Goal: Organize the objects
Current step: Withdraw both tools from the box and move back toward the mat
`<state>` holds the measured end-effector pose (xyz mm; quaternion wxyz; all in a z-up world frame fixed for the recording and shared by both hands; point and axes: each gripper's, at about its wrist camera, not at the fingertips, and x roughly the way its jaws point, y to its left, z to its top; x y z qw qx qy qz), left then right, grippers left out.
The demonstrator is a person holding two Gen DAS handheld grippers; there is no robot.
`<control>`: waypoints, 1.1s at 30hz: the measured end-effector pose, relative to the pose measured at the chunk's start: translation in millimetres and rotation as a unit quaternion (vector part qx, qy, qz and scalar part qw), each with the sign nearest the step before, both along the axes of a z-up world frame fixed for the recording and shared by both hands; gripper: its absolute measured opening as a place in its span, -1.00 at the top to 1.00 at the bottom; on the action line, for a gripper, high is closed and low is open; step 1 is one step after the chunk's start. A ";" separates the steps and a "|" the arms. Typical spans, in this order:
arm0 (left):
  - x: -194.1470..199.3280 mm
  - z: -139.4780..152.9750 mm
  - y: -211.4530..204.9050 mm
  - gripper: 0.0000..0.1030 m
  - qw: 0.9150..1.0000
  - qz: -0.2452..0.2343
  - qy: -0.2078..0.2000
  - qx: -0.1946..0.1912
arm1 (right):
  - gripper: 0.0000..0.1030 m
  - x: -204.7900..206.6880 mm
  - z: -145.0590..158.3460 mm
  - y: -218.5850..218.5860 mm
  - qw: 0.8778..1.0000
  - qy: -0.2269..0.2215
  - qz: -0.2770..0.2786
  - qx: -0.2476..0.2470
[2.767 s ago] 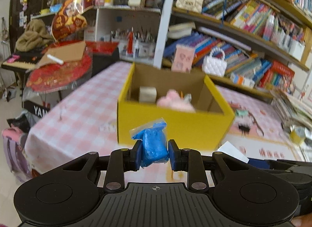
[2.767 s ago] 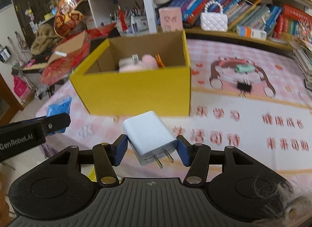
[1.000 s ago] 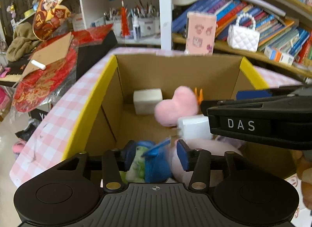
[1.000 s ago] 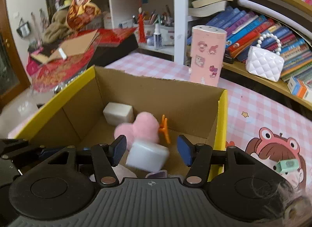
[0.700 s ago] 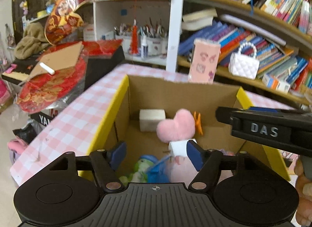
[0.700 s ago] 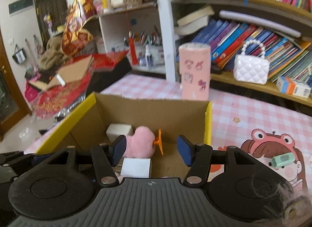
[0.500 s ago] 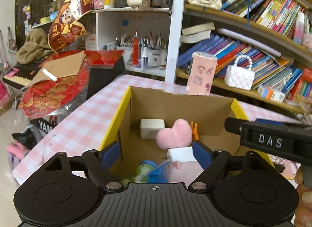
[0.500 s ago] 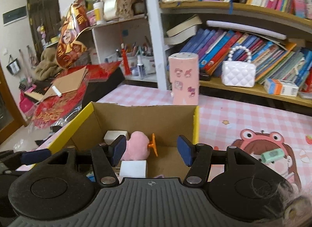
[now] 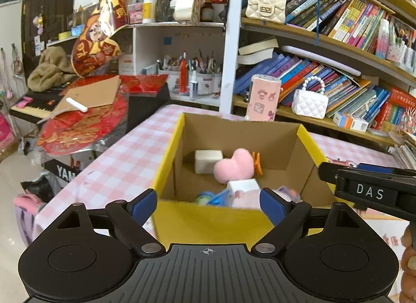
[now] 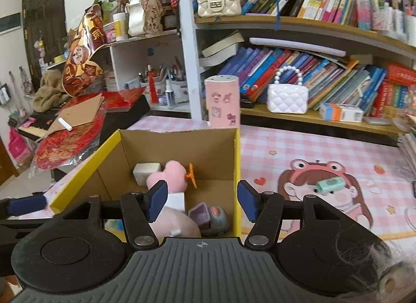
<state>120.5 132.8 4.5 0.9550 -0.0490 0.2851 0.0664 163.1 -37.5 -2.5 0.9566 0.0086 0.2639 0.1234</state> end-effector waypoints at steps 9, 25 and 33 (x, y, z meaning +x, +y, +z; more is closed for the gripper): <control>-46.3 -12.9 8.3 -0.73 0.999 0.012 0.030 0.007 | -0.15 -48.6 -15.4 8.8 0.999 0.028 0.002 -0.025; -103.8 -29.4 8.7 -0.73 0.997 0.001 0.074 0.022 | -0.22 -111.4 -42.7 23.1 0.995 0.094 0.014 -0.028; -104.6 -37.2 -4.5 -0.73 0.995 -0.043 0.094 0.013 | -0.30 -127.2 -46.8 6.6 0.993 0.111 -0.026 -0.035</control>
